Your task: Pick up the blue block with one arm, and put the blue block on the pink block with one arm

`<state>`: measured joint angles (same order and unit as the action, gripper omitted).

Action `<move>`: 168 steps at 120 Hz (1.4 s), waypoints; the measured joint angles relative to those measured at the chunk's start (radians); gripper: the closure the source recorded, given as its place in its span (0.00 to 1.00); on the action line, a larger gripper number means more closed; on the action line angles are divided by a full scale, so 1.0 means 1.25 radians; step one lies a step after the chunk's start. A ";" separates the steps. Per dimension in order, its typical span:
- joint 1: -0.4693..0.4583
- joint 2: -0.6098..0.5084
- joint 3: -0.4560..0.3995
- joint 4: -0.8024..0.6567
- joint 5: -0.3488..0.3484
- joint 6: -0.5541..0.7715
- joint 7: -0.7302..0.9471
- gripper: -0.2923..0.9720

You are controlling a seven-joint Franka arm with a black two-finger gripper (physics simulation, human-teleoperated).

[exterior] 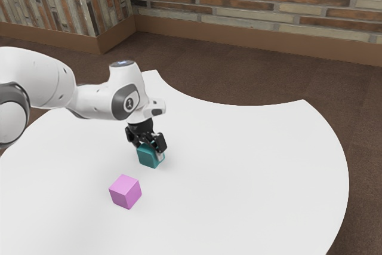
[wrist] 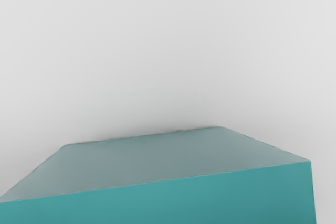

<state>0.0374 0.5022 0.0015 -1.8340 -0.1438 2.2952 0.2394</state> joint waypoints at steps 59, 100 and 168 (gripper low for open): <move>-0.017 -0.302 0.000 -0.254 0.009 0.000 -0.017 0.49; -0.022 -0.454 -0.005 -0.430 0.009 -0.001 -0.087 0.47; -0.020 -0.443 -0.013 -0.457 0.013 -0.001 -0.146 0.47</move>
<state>0.0130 -0.0511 -0.0153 -2.4049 -0.1278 2.2935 0.0574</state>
